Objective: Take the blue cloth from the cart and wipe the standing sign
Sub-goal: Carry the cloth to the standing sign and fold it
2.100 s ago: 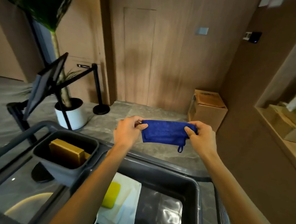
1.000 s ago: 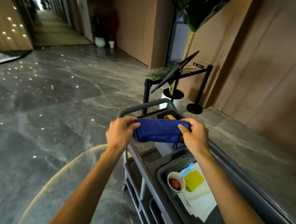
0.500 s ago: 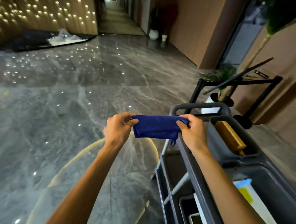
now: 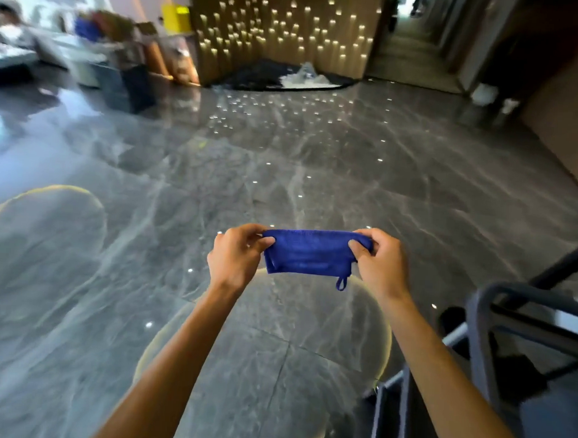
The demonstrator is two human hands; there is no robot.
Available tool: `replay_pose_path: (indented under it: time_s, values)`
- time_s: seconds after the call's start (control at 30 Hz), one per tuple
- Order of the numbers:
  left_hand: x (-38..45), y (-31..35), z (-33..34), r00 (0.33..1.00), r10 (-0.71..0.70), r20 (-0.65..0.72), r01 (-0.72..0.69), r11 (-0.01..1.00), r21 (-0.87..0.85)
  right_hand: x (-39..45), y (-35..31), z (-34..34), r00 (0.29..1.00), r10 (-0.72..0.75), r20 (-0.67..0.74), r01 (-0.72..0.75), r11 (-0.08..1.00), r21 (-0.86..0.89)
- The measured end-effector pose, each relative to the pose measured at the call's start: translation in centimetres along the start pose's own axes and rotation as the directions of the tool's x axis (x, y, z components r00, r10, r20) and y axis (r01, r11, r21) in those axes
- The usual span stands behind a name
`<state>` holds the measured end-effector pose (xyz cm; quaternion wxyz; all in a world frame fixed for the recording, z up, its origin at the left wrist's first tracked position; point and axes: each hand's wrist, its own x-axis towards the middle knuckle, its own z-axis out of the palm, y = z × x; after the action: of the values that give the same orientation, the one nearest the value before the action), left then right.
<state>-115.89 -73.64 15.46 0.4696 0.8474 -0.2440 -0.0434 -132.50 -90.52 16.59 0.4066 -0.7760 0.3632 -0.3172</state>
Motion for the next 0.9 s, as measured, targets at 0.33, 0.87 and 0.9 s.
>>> replay_pose_path:
  time_s: [0.33, 0.87, 0.9]
  values:
    - [0.9, -3.5, -5.8, 0.927, -0.193, -0.321, 0.218, 0.975, 0.042, 6.2, -3.3, 10.2, 0.93, -0.185, 0.318, 0.152, 0.98, 0.127]
    - [-4.7, -11.7, -16.8, 0.666, -0.342, -0.663, 0.464, 0.886, 0.01, 2.1, -11.7, 26.8, 0.64, -0.437, 0.632, 0.286, 0.899, 0.333]
    - [-5.1, -12.5, -17.8, 0.649, -0.346, -0.677, 0.474, 0.88, 0.005, 1.4, -12.6, 28.1, 0.618, -0.451, 0.643, 0.293, 0.892, 0.344]
